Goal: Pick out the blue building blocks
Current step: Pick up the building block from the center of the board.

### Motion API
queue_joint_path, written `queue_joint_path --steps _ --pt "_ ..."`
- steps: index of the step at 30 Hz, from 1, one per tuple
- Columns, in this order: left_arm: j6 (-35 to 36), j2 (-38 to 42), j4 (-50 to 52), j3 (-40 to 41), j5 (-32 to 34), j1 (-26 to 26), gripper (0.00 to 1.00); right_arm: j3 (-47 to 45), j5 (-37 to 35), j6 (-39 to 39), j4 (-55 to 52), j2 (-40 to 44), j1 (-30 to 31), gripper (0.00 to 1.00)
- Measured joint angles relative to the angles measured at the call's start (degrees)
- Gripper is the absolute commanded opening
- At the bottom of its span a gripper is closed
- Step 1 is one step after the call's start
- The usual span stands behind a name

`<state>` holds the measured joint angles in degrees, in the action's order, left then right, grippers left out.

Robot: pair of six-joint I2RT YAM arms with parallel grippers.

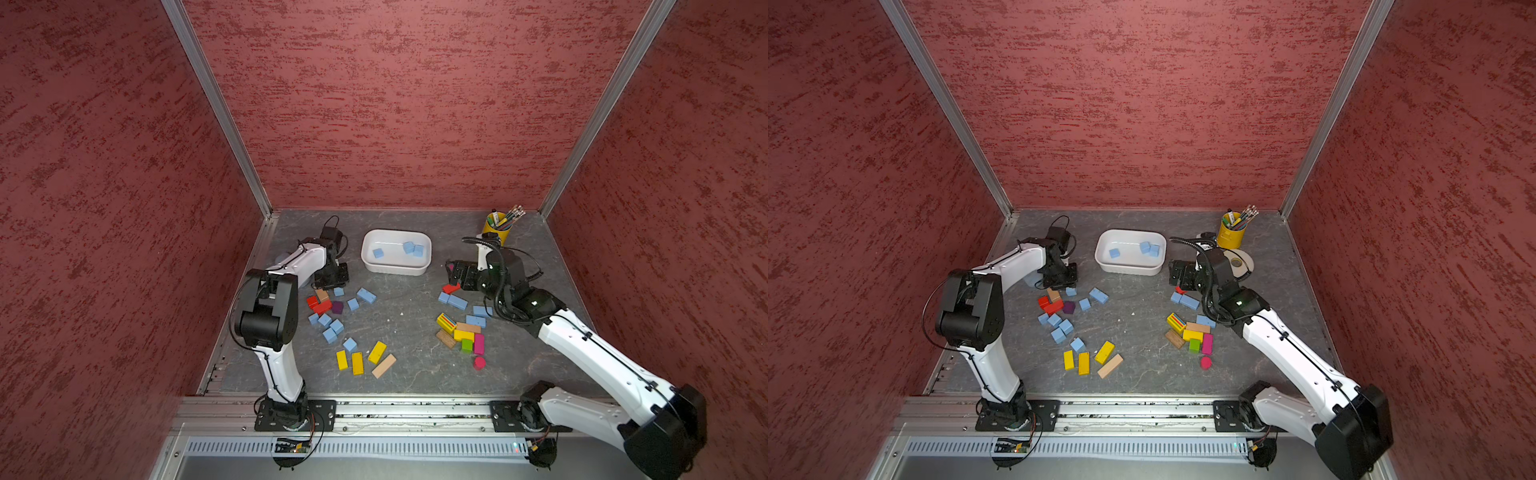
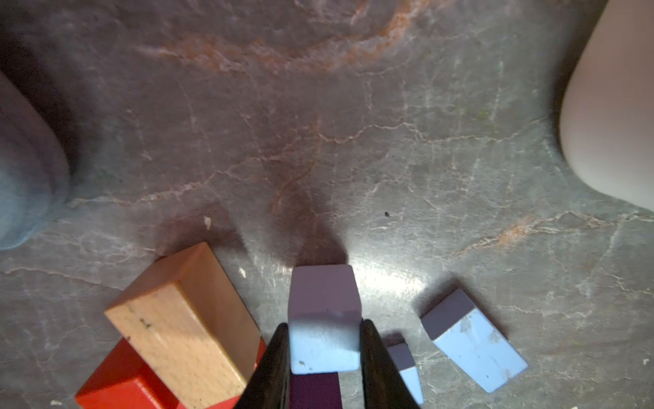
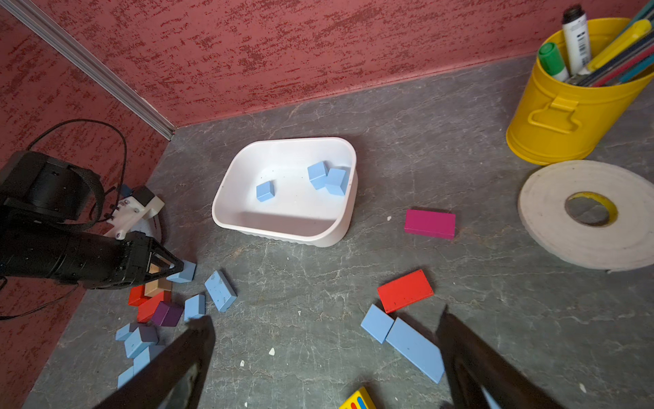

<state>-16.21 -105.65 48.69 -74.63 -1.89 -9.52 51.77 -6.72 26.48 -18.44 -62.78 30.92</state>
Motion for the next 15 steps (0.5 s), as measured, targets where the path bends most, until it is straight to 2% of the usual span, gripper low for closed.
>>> queue_joint_path --steps 6,15 --pt "-1.01 3.15 0.42 -1.81 -2.49 -0.83 0.19 -0.11 0.00 0.00 0.09 0.00 0.00 0.99" --pt "-3.76 4.39 0.37 -13.07 -6.95 -6.99 0.19 -0.35 0.00 0.00 0.13 0.00 0.00 0.99"
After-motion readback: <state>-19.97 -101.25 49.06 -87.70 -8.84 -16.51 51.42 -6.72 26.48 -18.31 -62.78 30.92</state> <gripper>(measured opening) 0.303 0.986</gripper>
